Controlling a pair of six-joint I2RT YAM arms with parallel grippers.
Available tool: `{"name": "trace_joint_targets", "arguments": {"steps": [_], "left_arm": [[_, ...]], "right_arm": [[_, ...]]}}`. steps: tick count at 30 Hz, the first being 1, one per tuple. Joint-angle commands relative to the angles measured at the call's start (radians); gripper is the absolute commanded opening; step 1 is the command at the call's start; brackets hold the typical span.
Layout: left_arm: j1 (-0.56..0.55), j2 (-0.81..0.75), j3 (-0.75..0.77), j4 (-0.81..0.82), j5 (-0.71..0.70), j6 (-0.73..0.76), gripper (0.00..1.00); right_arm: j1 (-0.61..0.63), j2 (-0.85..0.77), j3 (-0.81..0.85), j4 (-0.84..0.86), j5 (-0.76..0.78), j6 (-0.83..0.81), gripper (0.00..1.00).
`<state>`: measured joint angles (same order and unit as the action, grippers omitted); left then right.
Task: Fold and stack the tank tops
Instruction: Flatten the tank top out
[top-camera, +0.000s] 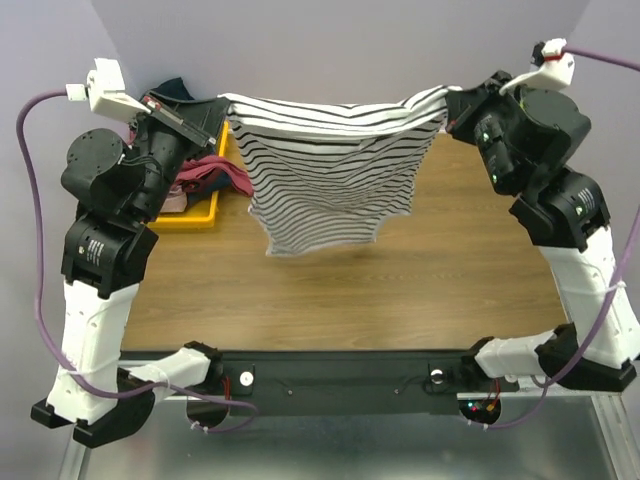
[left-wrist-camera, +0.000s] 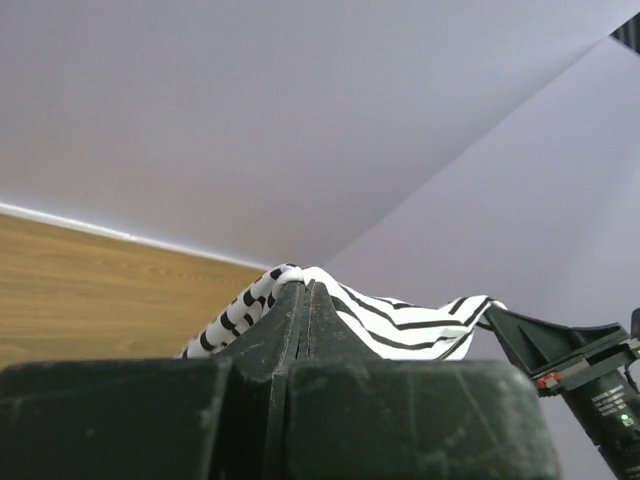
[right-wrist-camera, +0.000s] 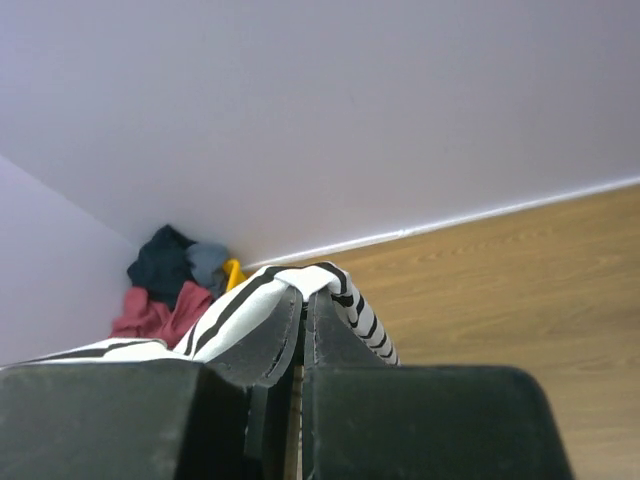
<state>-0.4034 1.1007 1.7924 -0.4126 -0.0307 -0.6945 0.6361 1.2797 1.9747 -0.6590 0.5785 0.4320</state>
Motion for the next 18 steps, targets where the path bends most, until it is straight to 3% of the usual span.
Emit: {"name": "trace_joint_targets", "arguments": {"steps": [1,4,11,15,18], "left_arm": [[-0.002,0.060,0.027,0.093,-0.020,-0.057,0.00],[0.021,0.149,0.019,0.173,0.000,-0.094,0.00],[0.116,0.433,0.085,0.359,0.223,-0.148,0.00],[0.161,0.721,0.370,0.301,0.330,-0.137,0.00],[0.204,0.877,0.728,0.213,0.397,-0.151,0.00]], "right_arm": [[-0.003,0.130,0.119,-0.005,0.099,-0.137,0.00],[-0.067,0.257,0.176,-0.002,0.084,-0.173,0.01],[-0.378,0.573,0.361,-0.002,-0.404,-0.058,0.00],[-0.489,0.731,0.528,-0.002,-0.548,0.014,0.00],[-0.561,0.803,0.656,0.009,-0.574,0.046,0.00]]}}
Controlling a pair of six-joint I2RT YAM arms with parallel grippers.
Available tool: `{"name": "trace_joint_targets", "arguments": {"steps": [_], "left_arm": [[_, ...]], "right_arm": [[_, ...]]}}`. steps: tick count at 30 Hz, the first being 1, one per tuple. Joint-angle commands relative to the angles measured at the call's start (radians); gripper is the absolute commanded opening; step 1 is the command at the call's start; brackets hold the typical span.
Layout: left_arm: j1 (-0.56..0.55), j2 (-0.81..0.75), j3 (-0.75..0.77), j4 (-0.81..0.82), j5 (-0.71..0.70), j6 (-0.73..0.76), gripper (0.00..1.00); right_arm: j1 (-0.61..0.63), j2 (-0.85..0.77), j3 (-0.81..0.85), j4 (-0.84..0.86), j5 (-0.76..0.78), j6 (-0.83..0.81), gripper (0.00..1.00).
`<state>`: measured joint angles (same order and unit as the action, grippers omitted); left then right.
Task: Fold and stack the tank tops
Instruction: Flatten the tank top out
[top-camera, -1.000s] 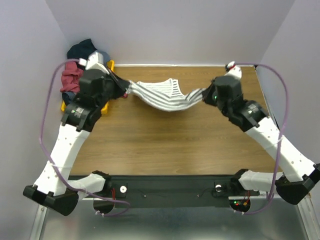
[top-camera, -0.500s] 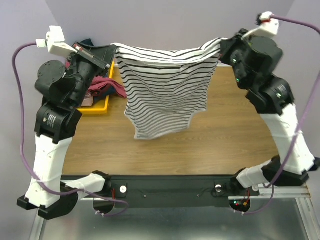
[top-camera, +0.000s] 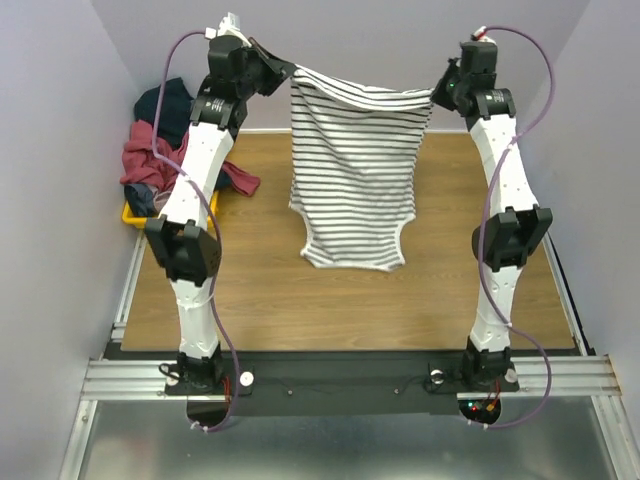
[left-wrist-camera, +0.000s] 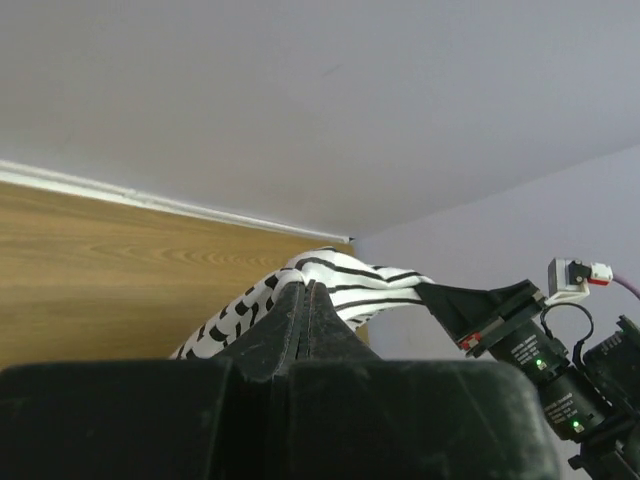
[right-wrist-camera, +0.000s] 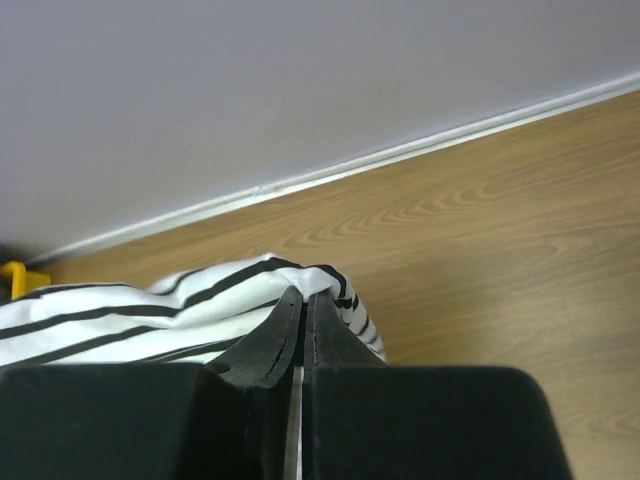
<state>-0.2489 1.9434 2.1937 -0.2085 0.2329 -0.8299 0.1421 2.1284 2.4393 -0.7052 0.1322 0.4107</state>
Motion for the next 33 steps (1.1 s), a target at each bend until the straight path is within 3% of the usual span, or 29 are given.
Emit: {"name": "trace_joint_targets", "arguments": {"steps": [1,6,10,15,17,21,28,29,33], "left_arm": [[0.060,0.052,0.357,0.011,0.158,-0.027,0.00],[0.094,-0.039,0.223,0.101,0.209,-0.037,0.00],[0.092,-0.150,-0.030,0.152,0.218,-0.014,0.00],[0.062,-0.349,-0.397,0.204,0.203,-0.017,0.00],[0.037,-0.409,-0.634,0.271,0.142,-0.067,0.00],[-0.019,-0.555,-1.066,0.317,0.080,-0.098,0.00],[-0.156,-0.721,-1.546,0.403,0.042,-0.127,0.00],[-0.171,-0.730,-1.577,0.406,-0.052,-0.226,0.00],[-0.294,-0.753,-1.689,0.406,-0.101,-0.281,0.00]], "right_arm": [[-0.085,-0.041,0.202,0.064,-0.164,0.080,0.00],[-0.137,-0.090,0.139,0.133,-0.203,0.116,0.00],[-0.137,-0.175,-0.011,0.144,-0.203,0.112,0.01],[-0.137,-0.347,-0.466,0.168,-0.186,0.117,0.00],[-0.137,-0.438,-0.639,0.190,-0.158,0.125,0.00],[-0.136,-0.612,-1.195,0.315,-0.087,0.149,0.00],[-0.137,-0.706,-1.635,0.397,-0.066,0.169,0.00],[-0.139,-0.714,-1.658,0.400,-0.062,0.175,0.00],[-0.137,-0.740,-1.731,0.400,-0.031,0.192,0.01]]}}
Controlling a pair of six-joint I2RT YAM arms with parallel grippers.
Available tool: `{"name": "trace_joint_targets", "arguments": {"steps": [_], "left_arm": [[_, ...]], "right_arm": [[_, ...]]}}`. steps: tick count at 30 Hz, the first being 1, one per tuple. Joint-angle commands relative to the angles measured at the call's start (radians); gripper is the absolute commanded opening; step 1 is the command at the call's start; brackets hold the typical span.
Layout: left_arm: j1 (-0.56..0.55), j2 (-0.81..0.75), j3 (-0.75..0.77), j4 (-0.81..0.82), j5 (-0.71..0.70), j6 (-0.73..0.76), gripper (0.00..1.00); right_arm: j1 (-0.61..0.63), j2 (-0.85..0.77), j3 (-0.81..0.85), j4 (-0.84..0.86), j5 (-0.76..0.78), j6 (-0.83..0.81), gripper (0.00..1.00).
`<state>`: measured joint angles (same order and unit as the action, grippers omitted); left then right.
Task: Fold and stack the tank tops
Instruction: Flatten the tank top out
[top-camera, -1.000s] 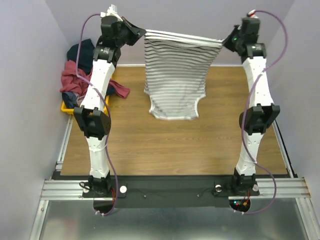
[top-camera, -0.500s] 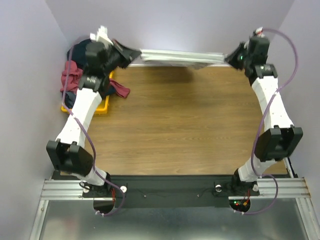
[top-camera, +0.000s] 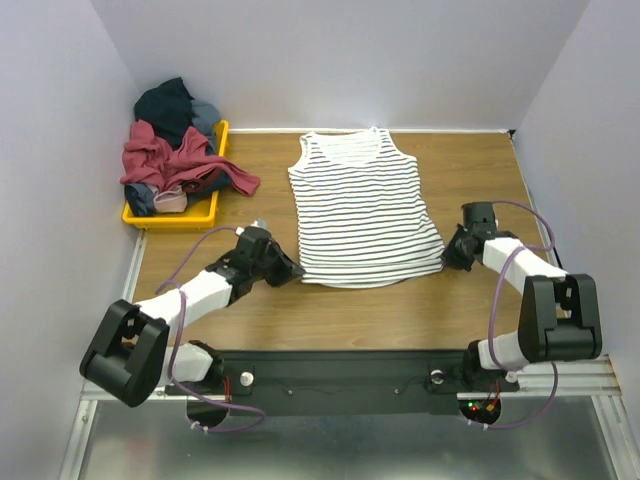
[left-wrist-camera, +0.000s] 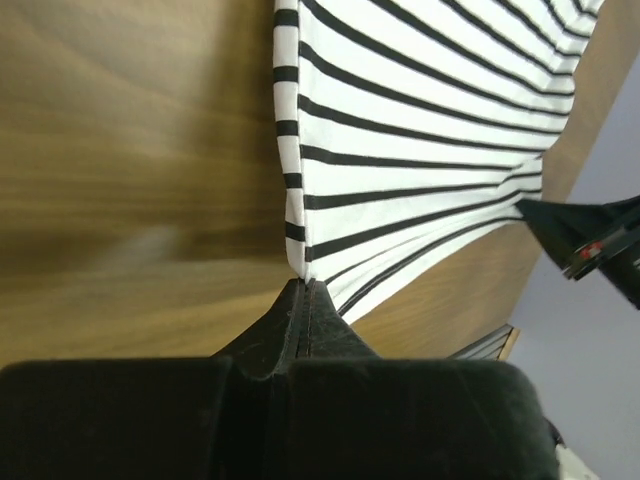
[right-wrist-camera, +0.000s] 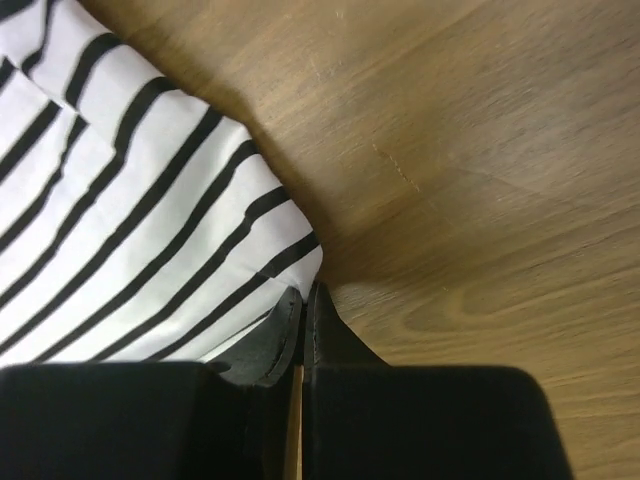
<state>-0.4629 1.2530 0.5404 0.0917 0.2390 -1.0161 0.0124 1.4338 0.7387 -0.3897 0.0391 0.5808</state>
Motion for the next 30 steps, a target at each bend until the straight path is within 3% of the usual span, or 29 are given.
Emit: {"name": "trace_joint_targets", "arguments": {"steps": [1,13,16,17,18,19,20,23,29,30], "left_arm": [[-0.097,-0.060,-0.045,0.106,-0.113,-0.104,0.00],[-0.230,-0.112,-0.111,0.023,-0.155,-0.173,0.00],[-0.249,-0.128,-0.108,-0.015,-0.153,-0.156,0.19],[-0.250,-0.141,-0.108,-0.023,-0.153,-0.150,0.19],[-0.252,-0.148,-0.106,-0.033,-0.153,-0.150,0.19],[-0.252,-0.159,-0.103,-0.044,-0.149,-0.132,0.34],[-0.252,-0.173,-0.103,-0.058,-0.148,-0.107,0.42],[-0.253,-0.245,-0.105,-0.090,-0.167,-0.067,0.52],[-0.249,-0.322,-0.042,-0.205,-0.266,-0.027,0.52],[-0.223,-0.313,-0.022,-0.216,-0.291,-0.018,0.46]], "right_arm": [[-0.008,-0.052,-0.041,0.084,0.071,0.027,0.01],[-0.008,-0.257,-0.134,0.020,0.111,0.079,0.43],[-0.008,-0.334,-0.102,-0.034,0.088,0.094,0.55],[-0.008,-0.361,-0.091,-0.046,0.090,0.094,0.58],[-0.008,-0.374,-0.082,-0.057,0.091,0.093,0.59],[-0.008,-0.387,-0.073,-0.066,0.091,0.090,0.59],[-0.008,-0.397,-0.061,-0.081,0.090,0.087,0.59],[-0.008,-0.435,-0.058,-0.086,0.042,0.061,0.59],[-0.008,-0.346,-0.090,-0.032,0.002,0.057,0.55],[-0.008,-0.343,-0.094,-0.020,-0.007,0.060,0.54]]}}
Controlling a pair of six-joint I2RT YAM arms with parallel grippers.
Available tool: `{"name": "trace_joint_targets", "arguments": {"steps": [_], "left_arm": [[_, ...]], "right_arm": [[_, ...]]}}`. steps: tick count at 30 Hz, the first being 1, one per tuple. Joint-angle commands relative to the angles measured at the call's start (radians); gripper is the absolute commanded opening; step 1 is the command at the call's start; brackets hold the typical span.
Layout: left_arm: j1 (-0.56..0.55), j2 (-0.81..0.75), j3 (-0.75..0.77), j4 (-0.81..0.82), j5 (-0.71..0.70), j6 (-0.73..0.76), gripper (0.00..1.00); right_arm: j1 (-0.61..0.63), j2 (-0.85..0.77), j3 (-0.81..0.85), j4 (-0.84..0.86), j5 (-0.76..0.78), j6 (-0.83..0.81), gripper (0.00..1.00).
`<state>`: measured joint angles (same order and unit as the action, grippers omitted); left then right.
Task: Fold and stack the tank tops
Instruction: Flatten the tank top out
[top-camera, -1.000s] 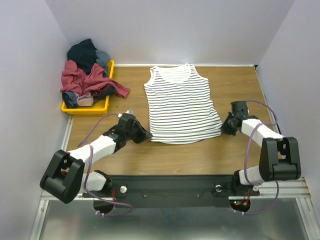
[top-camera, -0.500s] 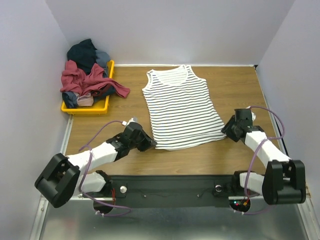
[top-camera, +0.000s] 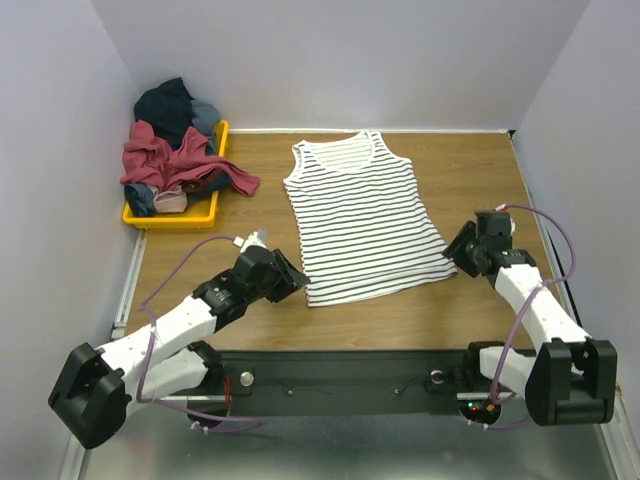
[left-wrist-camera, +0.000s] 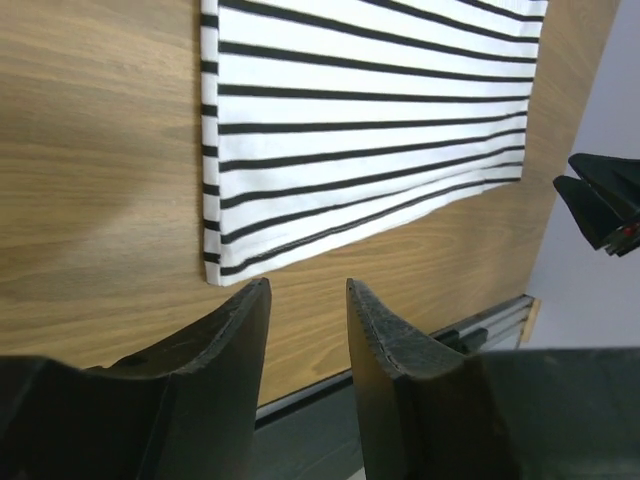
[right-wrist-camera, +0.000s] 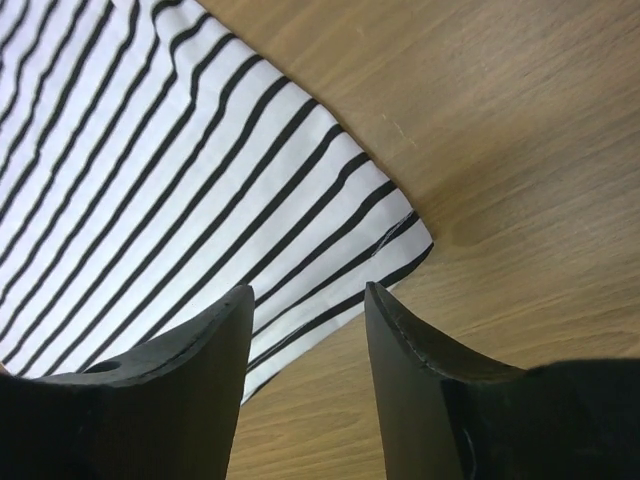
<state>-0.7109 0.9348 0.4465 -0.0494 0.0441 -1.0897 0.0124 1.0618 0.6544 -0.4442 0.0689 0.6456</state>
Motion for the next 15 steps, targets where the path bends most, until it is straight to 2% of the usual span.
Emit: {"name": "trace_joint_targets", "arguments": {"steps": [1,5,9,15], "left_arm": [[0.042,0.037,0.116,-0.084,-0.105,0.076,0.41],[0.164,0.163,0.221,-0.066,-0.113,0.131,0.33],[0.226,0.311,0.291,-0.008,-0.017,0.174,0.17],[0.243,0.435,0.339,0.043,0.028,0.186,0.13]], "right_arm": [[-0.008,0.029,-0.013,0.053,-0.029,0.002,0.53],[0.009,0.047,0.016,0.061,0.012,-0.007,0.49],[0.012,0.104,0.028,0.067,0.048,-0.018,0.48],[0.011,0.139,-0.039,0.104,0.129,0.019,0.48]]}}
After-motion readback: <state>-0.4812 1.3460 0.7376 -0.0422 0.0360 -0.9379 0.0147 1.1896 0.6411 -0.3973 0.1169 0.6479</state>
